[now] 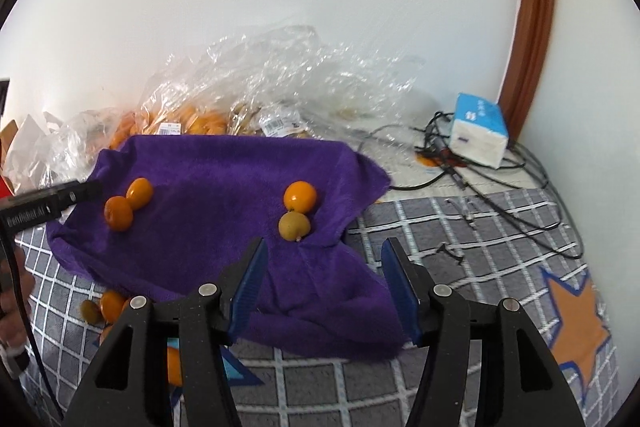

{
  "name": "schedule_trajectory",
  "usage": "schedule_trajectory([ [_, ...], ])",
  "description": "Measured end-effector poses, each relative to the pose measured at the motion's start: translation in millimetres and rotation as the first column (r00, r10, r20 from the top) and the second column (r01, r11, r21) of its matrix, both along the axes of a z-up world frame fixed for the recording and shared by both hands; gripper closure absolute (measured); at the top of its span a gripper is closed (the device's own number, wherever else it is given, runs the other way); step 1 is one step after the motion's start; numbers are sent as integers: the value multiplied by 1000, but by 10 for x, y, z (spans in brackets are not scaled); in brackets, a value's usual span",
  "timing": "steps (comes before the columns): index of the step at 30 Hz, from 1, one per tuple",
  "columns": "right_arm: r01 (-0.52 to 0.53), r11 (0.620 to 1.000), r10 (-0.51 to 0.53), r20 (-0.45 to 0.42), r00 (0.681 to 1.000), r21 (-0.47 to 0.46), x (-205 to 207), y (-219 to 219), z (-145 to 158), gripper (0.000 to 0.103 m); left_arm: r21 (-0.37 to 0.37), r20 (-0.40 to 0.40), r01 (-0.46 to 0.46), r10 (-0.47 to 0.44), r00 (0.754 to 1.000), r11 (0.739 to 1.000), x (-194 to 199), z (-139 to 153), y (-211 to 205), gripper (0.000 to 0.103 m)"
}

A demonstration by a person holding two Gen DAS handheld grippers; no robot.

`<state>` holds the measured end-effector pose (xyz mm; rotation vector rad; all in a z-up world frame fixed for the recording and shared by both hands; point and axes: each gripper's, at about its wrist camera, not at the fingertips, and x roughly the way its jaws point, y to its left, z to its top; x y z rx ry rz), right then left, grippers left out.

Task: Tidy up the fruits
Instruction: 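Lower the large orange onto the towel and open the left tool, then move both open tools back to the fruit pile on the blue star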

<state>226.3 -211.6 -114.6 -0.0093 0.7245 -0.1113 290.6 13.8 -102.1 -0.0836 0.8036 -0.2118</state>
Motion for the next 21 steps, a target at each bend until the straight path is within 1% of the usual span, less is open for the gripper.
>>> schedule_trajectory([
  [2,3,999,-3,8,1000,-36,-95,4,43,45,-16,21,-6,6,1000,1000,-82,80,26,48],
  [4,1,999,0,10,1000,-52,-162,0,56,45,-37,31,-7,9,999,999,-185,131,61,48],
  [7,13,998,-12,18,1000,-65,-267,-8,47,45,-25,43,-1,2,999,1000,-303,143,68,48],
  [10,21,999,-21,6,1000,-44,-334,-3,-3,45,21,44,8,-9,999,1000,-427,120,65,48],
  [15,-5,1000,5,-31,999,-4,-404,67,-105,45,35,49,21,-23,999,999,-620,61,90,48],
  [18,-29,999,30,-48,998,16,-443,126,-172,45,42,38,7,-9,999,999,-716,-25,135,48],
  [21,-58,998,60,-61,996,36,-471,199,-238,45,26,14,-18,18,1000,1000,-782,-123,230,48],
])
